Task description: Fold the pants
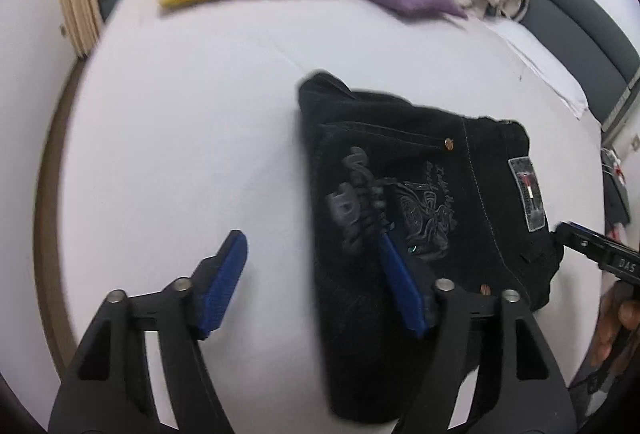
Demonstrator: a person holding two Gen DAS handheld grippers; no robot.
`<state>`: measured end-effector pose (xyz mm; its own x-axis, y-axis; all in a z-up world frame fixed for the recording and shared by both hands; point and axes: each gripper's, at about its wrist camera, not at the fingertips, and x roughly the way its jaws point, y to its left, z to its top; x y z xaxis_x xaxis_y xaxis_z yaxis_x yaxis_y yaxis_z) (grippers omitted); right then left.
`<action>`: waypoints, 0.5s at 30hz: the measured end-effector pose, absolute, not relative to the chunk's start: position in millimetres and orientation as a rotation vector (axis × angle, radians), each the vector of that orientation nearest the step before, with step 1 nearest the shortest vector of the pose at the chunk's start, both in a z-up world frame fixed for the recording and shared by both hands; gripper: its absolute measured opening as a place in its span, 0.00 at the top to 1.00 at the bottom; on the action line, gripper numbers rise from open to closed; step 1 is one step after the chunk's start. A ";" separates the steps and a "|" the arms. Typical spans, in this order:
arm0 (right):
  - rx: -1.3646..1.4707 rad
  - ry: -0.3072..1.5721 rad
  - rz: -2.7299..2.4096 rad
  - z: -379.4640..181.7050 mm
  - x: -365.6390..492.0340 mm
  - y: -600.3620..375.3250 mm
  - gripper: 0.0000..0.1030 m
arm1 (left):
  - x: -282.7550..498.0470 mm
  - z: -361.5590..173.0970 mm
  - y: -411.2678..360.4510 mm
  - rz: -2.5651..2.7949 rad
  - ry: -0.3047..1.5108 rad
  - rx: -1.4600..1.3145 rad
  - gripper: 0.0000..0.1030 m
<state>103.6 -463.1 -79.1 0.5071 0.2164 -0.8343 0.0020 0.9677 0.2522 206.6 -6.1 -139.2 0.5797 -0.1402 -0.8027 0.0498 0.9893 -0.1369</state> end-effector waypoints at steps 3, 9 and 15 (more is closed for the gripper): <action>0.218 0.982 0.069 -71.9 76.2 -471.9 0.22 | 177.8 -115.1 10.1 -0.071 0.844 -0.131 0.13; 0.077 0.625 0.047 14.2 30.2 -455.6 0.13 | 76.5 -6.3 20.9 0.057 0.407 -0.050 0.00; 0.019 0.145 0.024 135.5 -35.4 -431.7 0.00 | -4.9 99.1 -0.2 0.176 0.136 0.113 0.00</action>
